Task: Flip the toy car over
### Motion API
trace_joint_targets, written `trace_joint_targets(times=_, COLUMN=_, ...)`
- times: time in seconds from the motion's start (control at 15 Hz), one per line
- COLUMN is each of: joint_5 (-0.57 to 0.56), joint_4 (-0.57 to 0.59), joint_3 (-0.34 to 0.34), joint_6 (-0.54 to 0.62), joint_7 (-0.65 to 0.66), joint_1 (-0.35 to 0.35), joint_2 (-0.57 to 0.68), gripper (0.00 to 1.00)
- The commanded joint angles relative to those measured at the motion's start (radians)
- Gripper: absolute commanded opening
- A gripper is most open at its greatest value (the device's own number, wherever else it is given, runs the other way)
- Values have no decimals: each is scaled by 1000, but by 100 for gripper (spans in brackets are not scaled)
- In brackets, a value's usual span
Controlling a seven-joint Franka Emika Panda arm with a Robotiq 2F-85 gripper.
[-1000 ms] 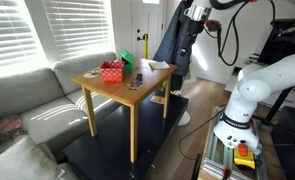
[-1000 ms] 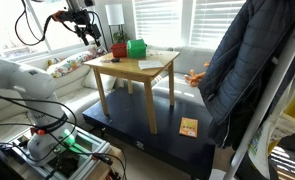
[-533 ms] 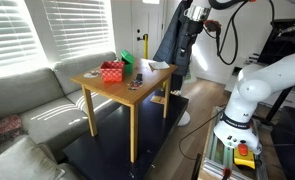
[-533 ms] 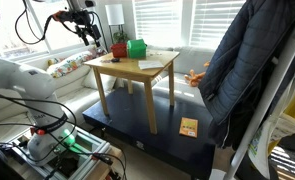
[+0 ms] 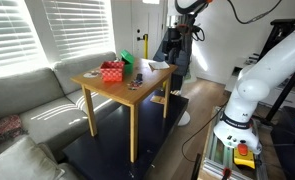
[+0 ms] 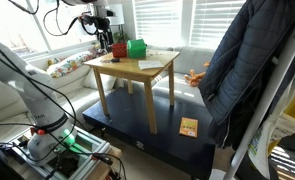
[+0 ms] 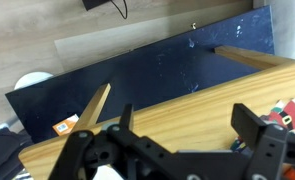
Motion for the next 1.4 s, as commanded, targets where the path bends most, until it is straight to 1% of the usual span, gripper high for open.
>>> trace_joint_targets(times=0.0, joint_5=101, joint_4=203, joint_3=-18, joint_6=-94, joint_7=56, joint_1=-5, joint_2=233, gripper=100)
trace_joint_targets(times=0.33, joint_5=243, joint_4=395, joint_3=-55, joint_6=-225, joint_7=109, joint_1=-14, joint_2=449, gripper=100)
trace_joint_targets(times=0.67, joint_5=375, joint_4=528, joint_3=-78, joint_6=-323, joint_7=241, joint_1=-23, joint_2=613, gripper=100)
trace_joint_targets(times=0.8, joint_5=436, joint_4=552, joint_3=-82, joint_6=-334, joint_7=310, joint_1=-25, joint_2=654, gripper=100)
trace_joint_targets(times=0.87, joint_5=375, joint_4=485, joint_3=-80, joint_6=-285, joint_7=245, joint_1=-17, joint_2=597, gripper=100)
trace_joint_targets(times=1.0, joint_5=379, joint_4=494, joint_3=-81, joint_6=-285, joint_7=247, joint_1=-16, joint_2=621, gripper=100)
trace_joint_targets(times=1.27, joint_5=379, joint_4=493, joint_3=-81, joint_6=-285, joint_7=247, joint_1=-16, joint_2=614, gripper=100)
trace_joint_targets(times=1.33, joint_5=397, joint_4=517, joint_3=-81, joint_6=-287, joint_7=274, joint_1=-17, joint_2=643, gripper=100)
